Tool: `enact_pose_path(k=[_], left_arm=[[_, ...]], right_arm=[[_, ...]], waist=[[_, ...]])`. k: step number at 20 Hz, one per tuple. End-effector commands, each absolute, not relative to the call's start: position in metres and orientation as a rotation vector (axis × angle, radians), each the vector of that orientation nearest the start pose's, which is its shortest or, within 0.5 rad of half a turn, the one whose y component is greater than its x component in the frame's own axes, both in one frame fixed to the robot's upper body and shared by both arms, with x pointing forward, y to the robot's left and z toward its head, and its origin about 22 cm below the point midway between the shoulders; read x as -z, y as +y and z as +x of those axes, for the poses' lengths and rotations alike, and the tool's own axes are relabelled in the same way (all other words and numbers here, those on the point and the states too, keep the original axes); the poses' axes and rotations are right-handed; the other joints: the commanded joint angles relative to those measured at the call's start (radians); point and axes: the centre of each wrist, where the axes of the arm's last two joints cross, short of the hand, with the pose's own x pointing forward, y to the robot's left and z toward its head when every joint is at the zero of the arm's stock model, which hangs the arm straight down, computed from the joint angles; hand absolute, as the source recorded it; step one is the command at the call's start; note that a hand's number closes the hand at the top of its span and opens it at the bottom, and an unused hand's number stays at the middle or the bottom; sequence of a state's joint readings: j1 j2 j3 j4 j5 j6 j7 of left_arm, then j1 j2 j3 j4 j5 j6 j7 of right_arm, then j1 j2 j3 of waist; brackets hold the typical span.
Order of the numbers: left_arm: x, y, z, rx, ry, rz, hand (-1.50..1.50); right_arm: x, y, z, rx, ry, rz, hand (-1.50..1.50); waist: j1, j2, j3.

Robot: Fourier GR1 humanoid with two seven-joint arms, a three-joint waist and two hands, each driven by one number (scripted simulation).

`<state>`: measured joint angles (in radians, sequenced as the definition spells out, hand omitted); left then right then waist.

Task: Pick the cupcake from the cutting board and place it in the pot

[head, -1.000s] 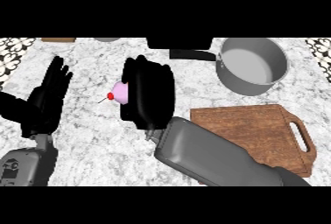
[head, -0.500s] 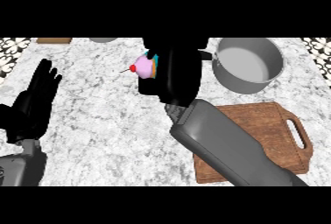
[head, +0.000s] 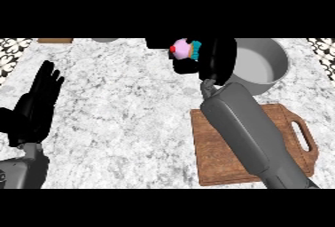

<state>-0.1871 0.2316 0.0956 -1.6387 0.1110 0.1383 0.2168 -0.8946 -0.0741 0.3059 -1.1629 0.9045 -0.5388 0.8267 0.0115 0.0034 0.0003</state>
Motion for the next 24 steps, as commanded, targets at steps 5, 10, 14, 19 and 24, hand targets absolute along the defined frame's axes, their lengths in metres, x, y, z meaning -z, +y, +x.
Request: enact_pose_path(k=[5, 10, 14, 19, 24], left_arm=[[-0.082, 0.277, 0.281, -0.038, -1.607, 0.196, 0.0], [-0.093, 0.26, 0.292, -0.046, -1.624, 0.19, 0.0], [-0.099, 0.279, 0.287, -0.066, -1.633, 0.16, 0.0], [-0.098, 0.275, 0.291, -0.04, -1.634, 0.165, 0.0], [-0.086, 0.27, 0.284, -0.024, -1.632, 0.143, 0.0]], right_arm=[[-0.128, -0.122, 0.416, -0.452, -1.418, -1.459, 1.5], [-0.09, -0.142, 0.436, -0.475, -1.384, -1.442, 1.5], [-0.067, -0.167, 0.437, -0.463, -1.324, -1.347, 1.5], [-0.051, -0.198, 0.434, -0.347, -1.287, -1.161, -1.5], [-0.053, -0.197, 0.438, -0.28, -1.393, -0.939, -1.5]], waist=[[0.007, 0.0, -0.001], [0.019, 0.008, 0.0], [0.024, 0.008, 0.001], [0.025, 0.012, 0.002], [0.044, 0.018, 0.003]])
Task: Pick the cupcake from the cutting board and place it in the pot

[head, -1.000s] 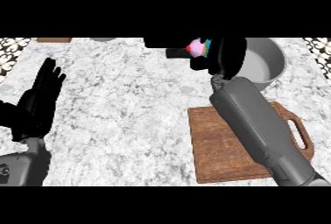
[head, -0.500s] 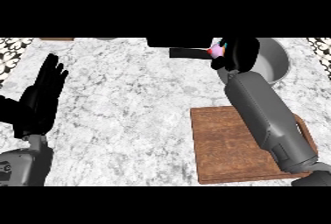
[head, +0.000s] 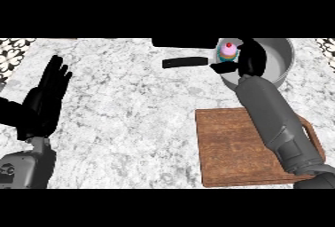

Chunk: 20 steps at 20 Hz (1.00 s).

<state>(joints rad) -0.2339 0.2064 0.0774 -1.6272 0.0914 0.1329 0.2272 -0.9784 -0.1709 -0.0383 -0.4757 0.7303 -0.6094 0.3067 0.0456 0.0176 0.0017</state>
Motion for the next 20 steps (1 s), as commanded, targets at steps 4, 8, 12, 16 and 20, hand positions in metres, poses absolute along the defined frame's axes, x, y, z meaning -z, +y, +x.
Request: enact_pose_path(k=[4, 8, 12, 16, 20], left_arm=[[-0.099, 0.262, 0.293, -0.031, -1.656, 0.166, 0.0], [-0.084, 0.258, 0.285, -0.044, -1.641, 0.17, 0.0], [-0.082, 0.269, 0.277, -0.055, -1.621, 0.185, 0.0], [-0.079, 0.289, 0.274, -0.064, -1.619, 0.199, 0.0], [-0.089, 0.275, 0.269, -0.067, -1.603, 0.194, 0.0]], right_arm=[[-0.081, -0.18, 0.444, -0.091, -1.605, -0.807, -1.5], [-0.068, -0.216, 0.439, 0.06, -1.664, -0.757, -1.5], [-0.058, -0.233, 0.434, 0.139, -1.688, -0.668, -1.5], [-0.056, -0.283, 0.423, 0.133, -1.683, -0.643, -1.5], [-0.058, -0.311, 0.412, 0.138, -1.687, -0.625, -1.5]], waist=[[-0.005, -0.001, 0.002], [-0.012, -0.003, 0.001], [-0.025, -0.013, 0.0], [-0.039, -0.016, -0.001], [-0.041, -0.018, -0.001]])
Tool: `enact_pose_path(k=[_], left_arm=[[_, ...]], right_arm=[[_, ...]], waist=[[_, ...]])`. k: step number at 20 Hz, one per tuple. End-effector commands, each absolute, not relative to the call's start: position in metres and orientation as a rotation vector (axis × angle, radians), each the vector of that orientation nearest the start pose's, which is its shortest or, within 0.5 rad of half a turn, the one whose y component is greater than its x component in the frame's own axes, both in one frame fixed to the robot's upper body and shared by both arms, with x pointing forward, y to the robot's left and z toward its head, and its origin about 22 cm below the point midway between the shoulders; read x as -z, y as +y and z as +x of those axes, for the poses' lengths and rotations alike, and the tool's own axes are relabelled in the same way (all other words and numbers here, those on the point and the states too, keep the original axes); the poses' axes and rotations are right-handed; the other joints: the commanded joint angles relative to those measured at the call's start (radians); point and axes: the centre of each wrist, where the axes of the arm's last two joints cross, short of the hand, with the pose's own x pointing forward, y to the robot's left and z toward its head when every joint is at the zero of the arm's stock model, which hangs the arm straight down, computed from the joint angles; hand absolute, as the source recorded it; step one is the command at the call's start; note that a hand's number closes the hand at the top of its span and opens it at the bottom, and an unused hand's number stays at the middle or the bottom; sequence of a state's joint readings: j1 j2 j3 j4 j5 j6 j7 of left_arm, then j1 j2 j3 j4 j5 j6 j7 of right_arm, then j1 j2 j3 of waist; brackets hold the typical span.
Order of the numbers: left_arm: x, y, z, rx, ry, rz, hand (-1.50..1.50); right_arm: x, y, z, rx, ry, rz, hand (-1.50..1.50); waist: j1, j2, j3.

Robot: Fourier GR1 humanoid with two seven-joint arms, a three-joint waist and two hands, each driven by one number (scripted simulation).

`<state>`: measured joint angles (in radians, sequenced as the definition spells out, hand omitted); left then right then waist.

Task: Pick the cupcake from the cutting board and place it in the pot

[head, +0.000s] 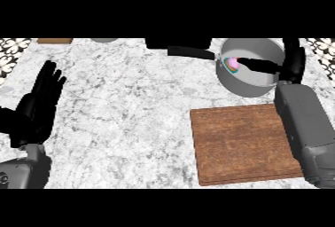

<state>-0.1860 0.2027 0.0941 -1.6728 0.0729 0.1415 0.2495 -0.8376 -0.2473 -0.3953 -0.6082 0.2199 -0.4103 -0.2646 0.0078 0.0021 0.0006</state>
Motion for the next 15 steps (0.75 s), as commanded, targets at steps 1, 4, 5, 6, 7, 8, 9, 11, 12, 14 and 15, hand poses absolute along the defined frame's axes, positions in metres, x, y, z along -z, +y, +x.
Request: enact_pose_path(k=[1, 4, 5, 6, 7, 8, 9, 11, 12, 14, 15], left_arm=[[-0.069, 0.295, 0.27, -0.081, -1.625, 0.193, 0.0], [-0.09, 0.267, 0.289, -0.068, -1.61, 0.192, 0.0], [-0.085, 0.294, 0.289, -0.091, -1.617, 0.216, 0.0], [-0.085, 0.266, 0.281, -0.079, -1.619, 0.207, 0.0], [-0.081, 0.269, 0.296, -0.05, -1.606, 0.205, 0.0], [-0.089, 0.274, 0.28, -0.066, -1.611, 0.203, 0.0], [-0.088, 0.284, 0.277, -0.063, -1.603, 0.221, 0.0], [-0.081, 0.28, 0.288, -0.07, -1.605, 0.204, 0.0], [-0.093, 0.272, 0.276, -0.06, -1.623, 0.198, 0.0], [-0.074, 0.274, 0.277, -0.065, -1.607, 0.202, 0.0], [-0.083, 0.269, 0.288, -0.069, -1.611, 0.206, 0.0]], right_arm=[[-0.053, -0.325, 0.403, 0.12, -1.693, -0.607, -1.5], [-0.055, -0.333, 0.395, 0.106, -1.691, -0.59, -1.5], [-0.075, -0.335, 0.398, 0.091, -1.677, -0.573, -1.5], [-0.069, -0.347, 0.385, 0.076, -1.692, -0.586, -1.5], [-0.059, -0.356, 0.391, 0.107, -1.688, -0.599, -1.5], [-0.066, -0.353, 0.383, 0.096, -1.682, -0.598, -1.5], [-0.064, -0.352, 0.377, 0.098, -1.681, -0.587, -1.5], [-0.045, -0.371, 0.35, 0.073, -1.692, -0.567, -1.5], [-0.067, -0.379, 0.371, 0.09, -1.681, -0.603, -1.5], [-0.054, -0.379, 0.358, 0.095, -1.695, -0.575, -1.5], [-0.064, -0.374, 0.372, 0.092, -1.673, -0.579, -1.5]], waist=[[-0.01, -0.003, -0.001], [-0.011, -0.003, 0.0], [-0.012, -0.004, -0.001], [-0.015, -0.005, -0.001], [-0.005, 0.0, 0.0], [-0.008, -0.003, -0.001], [-0.009, -0.004, -0.001], [-0.017, -0.004, -0.001], [-0.003, -0.002, 0.0], [-0.006, -0.002, -0.001], [-0.004, -0.001, 0.0]])
